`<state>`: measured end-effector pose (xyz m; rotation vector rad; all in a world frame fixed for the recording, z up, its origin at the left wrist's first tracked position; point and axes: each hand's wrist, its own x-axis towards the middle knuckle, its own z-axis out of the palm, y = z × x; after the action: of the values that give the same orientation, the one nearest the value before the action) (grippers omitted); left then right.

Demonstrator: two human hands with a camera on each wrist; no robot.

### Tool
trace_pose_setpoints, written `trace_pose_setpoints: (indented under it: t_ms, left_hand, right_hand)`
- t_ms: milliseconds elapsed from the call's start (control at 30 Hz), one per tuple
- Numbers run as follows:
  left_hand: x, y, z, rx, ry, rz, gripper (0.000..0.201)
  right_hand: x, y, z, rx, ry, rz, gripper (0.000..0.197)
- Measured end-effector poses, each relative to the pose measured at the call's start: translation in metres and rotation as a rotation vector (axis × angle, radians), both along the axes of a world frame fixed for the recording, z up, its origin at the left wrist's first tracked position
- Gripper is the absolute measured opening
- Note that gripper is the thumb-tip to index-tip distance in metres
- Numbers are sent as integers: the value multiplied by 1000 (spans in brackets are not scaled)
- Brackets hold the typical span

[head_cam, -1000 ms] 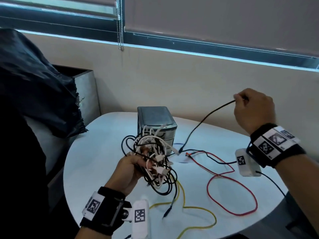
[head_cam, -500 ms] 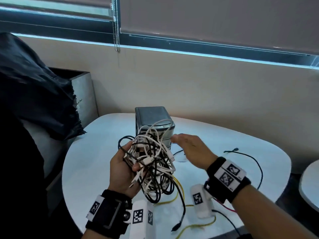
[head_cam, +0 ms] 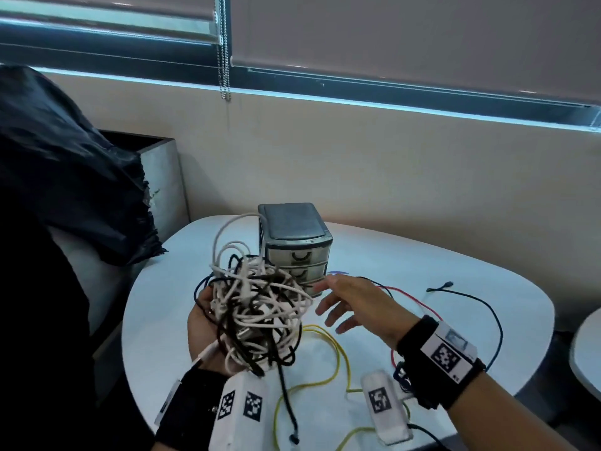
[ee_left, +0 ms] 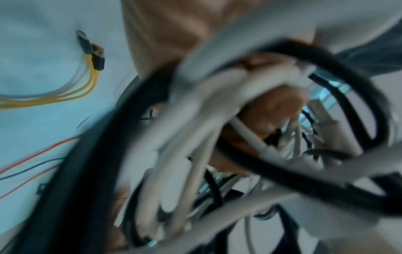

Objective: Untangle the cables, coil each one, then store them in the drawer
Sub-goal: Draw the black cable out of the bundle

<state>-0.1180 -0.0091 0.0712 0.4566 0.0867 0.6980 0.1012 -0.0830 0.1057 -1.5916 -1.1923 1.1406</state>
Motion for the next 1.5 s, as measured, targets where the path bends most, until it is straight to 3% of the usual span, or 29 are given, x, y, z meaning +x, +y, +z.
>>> trace_pose_setpoints:
  t_ms: [133,267,333,433,500,600,700,833,900,967,1033,1100,1133,1267,1400,1500]
  left_hand:
    - [-6,-5,7,72,-53,-93,58]
    - [-3,-21,15,154,86,37,62]
    - [9,-27,18,90,87,-20,62]
    - [18,-15,5,-118,213,3,42]
    - [21,-8,2,-176,254,-10,48]
    - [20,-9,6,-112,280,42,34]
    - [15,-16,13,-46,261,80,43]
    - [12,-15,15,-65,266,83,36]
    - [8,-11,12,-127,219,45,30]
    - [8,-10,13,-123,197,-28,39]
    - [7,-16,19,-77,121,-133,29]
    - [12,-13,14,-70,219,-147,28]
    - [14,-11,9,-47,298,-131,32]
    - [20,-7,-7,-100,427,-41,80]
    - [20,-15,14,-24,432,-47,58]
    - [21,-16,16,47,437,40,59]
  right_hand:
    - [1,7,1,39,-37,-102,35]
    - [-7,14,1,135,-181,-127,31]
    - [-14,18,5,160,-197,-51,31]
    - [-21,24,14,108,-110,89,35]
    - [-19,27,18,116,-98,143,38]
    - [-5,24,23,164,-58,228,34]
    - [14,19,30,160,4,232,24]
    - [33,12,32,132,-64,287,10]
    - [41,10,32,134,-85,227,12]
    - [49,9,33,180,-105,69,3]
    - [54,10,33,209,-151,-6,13]
    - [51,12,34,188,-212,-4,11]
    - [46,14,33,174,-229,9,9]
    - [26,21,29,159,-216,42,10]
    - [23,20,22,159,-212,21,8]
    - [16,11,21,384,-326,-242,6]
